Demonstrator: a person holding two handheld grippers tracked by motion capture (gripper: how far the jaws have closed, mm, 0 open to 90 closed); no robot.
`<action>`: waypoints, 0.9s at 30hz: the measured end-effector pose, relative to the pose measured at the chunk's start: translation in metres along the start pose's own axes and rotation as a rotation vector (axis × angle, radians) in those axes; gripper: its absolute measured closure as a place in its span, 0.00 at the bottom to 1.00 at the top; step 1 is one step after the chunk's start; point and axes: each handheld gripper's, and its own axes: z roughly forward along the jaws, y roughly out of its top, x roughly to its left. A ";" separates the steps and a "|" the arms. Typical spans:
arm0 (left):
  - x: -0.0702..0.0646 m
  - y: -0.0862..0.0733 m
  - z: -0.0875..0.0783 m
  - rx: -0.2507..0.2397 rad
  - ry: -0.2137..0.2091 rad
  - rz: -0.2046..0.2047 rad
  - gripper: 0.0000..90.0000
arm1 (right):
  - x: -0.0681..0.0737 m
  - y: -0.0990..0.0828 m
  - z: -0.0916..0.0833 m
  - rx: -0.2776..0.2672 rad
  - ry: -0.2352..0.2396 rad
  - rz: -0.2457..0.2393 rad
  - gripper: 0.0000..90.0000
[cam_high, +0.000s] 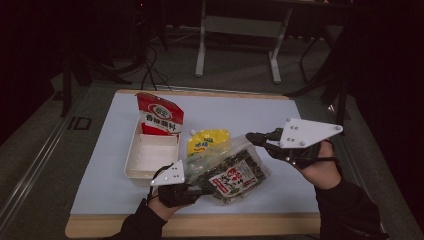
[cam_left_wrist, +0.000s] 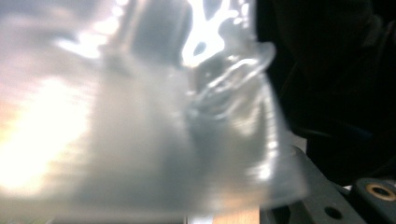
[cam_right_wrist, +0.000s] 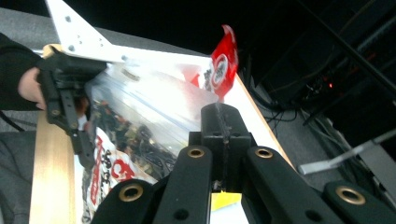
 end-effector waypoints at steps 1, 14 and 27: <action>0.000 0.002 0.000 0.006 -0.002 -0.002 0.87 | -0.003 -0.003 0.000 -0.006 0.003 0.016 1.00; -0.002 0.028 -0.006 0.035 0.045 0.011 0.88 | -0.022 -0.032 -0.008 -0.086 -0.026 0.150 0.78; 0.007 0.053 -0.031 -0.006 0.132 -0.003 0.88 | -0.028 -0.085 -0.002 -0.123 -0.094 0.317 0.49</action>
